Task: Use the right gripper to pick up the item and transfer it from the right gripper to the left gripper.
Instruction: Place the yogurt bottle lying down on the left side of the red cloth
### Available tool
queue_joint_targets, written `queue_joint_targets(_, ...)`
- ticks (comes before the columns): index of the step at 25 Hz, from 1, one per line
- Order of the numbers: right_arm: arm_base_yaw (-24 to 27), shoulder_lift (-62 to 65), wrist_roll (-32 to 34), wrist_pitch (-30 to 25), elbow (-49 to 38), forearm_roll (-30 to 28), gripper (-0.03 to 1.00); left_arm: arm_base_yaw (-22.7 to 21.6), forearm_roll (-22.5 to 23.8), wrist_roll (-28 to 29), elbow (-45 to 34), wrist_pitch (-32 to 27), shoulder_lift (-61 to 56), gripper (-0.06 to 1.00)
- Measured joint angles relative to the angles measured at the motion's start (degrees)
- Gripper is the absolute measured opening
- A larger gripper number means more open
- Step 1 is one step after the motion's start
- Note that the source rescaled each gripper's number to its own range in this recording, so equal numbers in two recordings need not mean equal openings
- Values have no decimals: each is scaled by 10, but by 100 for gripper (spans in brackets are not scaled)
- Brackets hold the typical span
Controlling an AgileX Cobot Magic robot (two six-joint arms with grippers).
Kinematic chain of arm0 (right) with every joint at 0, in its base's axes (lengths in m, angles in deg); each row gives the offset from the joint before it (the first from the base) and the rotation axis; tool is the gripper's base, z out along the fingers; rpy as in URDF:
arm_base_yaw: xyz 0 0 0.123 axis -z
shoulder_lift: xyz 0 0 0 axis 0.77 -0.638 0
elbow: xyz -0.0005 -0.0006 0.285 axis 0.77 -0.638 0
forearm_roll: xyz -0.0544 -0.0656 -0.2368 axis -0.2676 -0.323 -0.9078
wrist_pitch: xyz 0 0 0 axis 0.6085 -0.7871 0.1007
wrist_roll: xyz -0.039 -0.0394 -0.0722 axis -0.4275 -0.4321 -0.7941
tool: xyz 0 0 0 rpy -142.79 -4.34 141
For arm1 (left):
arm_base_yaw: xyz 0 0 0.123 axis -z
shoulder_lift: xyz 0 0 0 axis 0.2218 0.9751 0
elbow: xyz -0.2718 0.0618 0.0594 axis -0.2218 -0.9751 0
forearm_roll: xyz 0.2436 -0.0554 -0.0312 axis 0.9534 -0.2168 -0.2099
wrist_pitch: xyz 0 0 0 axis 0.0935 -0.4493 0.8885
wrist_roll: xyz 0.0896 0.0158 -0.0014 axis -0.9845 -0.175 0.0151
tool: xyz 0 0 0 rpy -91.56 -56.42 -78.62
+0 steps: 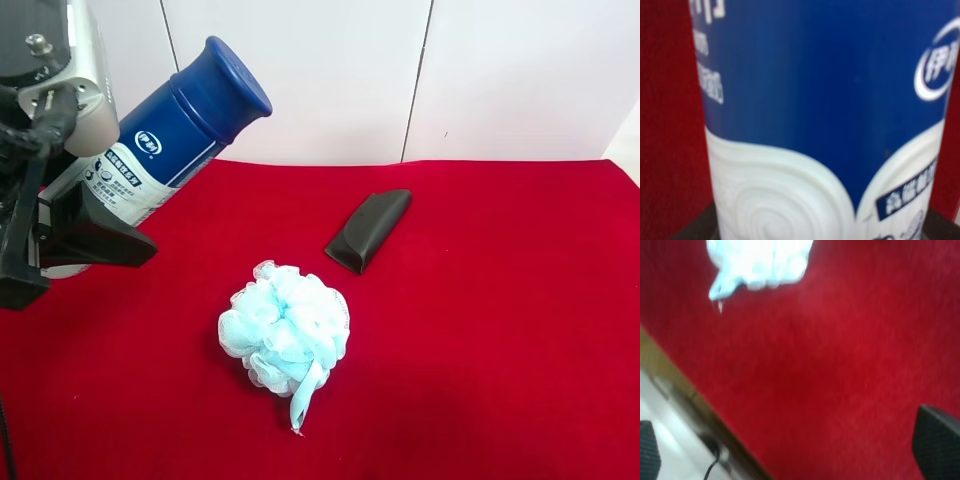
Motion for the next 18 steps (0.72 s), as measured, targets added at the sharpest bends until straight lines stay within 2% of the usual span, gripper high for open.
queue_joint_targets(5,0,54,1,18,-22,-7,100,0,0,0,0,0,0,1)
queue_joint_targets(18,0,55,1,18,-23,-7,100,0,0,0,0,0,0,1)
